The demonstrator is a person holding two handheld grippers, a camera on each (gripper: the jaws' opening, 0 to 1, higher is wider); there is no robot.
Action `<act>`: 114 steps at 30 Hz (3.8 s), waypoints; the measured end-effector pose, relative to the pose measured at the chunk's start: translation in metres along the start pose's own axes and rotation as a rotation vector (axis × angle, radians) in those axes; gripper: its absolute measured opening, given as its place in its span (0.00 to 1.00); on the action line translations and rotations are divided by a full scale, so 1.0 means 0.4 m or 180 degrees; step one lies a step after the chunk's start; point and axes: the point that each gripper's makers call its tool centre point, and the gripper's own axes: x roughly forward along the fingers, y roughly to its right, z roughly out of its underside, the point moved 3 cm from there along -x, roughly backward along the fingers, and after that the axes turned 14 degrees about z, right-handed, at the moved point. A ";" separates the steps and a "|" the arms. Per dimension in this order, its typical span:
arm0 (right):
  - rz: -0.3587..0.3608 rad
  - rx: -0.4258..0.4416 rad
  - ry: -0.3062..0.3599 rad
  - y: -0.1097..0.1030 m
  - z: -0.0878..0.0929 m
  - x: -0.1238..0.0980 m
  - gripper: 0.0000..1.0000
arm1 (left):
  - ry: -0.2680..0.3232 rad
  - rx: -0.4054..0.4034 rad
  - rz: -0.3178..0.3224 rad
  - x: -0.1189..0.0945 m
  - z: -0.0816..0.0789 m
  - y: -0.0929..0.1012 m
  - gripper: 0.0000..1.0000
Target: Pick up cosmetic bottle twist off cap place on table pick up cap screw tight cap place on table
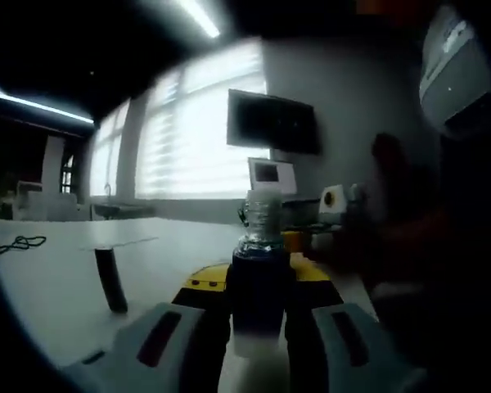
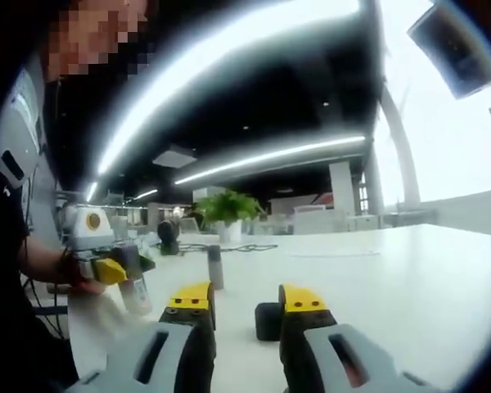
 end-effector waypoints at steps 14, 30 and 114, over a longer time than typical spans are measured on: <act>0.0019 -0.0207 -0.0076 -0.018 0.013 -0.001 0.20 | -0.0139 -0.0187 0.0223 0.003 0.028 0.028 0.14; -0.0273 0.0063 -0.0082 -0.128 -0.004 -0.019 0.23 | 0.0024 -0.0126 0.0158 -0.004 0.009 0.016 0.14; -0.0489 0.0281 -0.0061 -0.212 -0.054 0.005 0.27 | -0.0351 -0.0227 0.0303 0.018 0.065 0.020 0.16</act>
